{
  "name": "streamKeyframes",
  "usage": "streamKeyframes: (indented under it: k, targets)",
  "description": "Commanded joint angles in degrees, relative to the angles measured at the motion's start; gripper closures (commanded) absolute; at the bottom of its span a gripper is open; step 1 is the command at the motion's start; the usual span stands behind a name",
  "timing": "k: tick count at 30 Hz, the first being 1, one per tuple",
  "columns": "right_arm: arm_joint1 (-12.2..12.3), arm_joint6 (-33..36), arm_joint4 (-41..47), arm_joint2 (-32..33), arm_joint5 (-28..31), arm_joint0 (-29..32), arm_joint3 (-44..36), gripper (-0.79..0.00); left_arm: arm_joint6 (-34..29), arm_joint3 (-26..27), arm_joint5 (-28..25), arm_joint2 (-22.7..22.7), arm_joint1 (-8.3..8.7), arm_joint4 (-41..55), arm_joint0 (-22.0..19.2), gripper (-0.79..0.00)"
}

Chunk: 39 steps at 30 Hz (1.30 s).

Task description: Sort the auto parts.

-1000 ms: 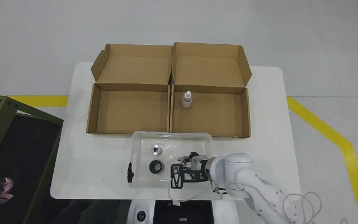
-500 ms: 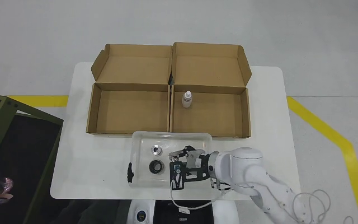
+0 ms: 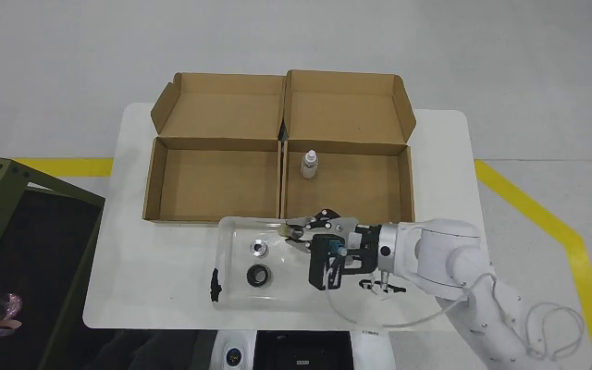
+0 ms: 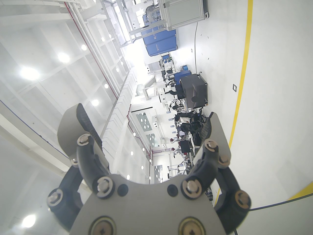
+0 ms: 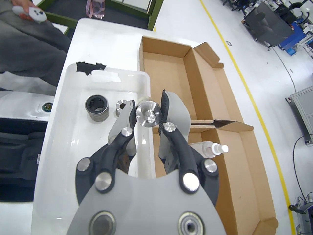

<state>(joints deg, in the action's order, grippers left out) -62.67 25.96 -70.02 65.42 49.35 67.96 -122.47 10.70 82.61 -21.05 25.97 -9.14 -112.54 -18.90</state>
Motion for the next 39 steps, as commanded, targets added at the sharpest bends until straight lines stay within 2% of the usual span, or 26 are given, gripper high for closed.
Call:
streamKeyframes:
  k: [1,8,14,23,39]
  targets:
    - [0.35,-0.62,1.66,2.97,-0.13,0.67,0.27,0.000,0.00,0.00,0.00,0.00,0.00,0.00,0.00,-0.785]
    - [1.18,-2.51,6.02,9.51,-0.75,2.53,1.31,0.000,0.00,0.00,0.00,0.00,0.00,0.00,0.00,-0.785]
    - [1.41,-2.58,8.25,10.56,-1.76,1.80,4.04,0.000,0.00,0.00,0.00,0.00,0.00,0.00,0.00,-0.785]
    - [1.04,0.12,9.55,6.72,-5.00,-3.26,11.10,0.000,0.00,0.00,0.00,0.00,0.00,0.00,0.00,-0.785]
    - [-0.61,10.14,6.12,-4.10,-11.79,-13.28,23.52,0.000,0.00,0.00,0.00,0.00,0.00,0.00,0.00,-0.785]
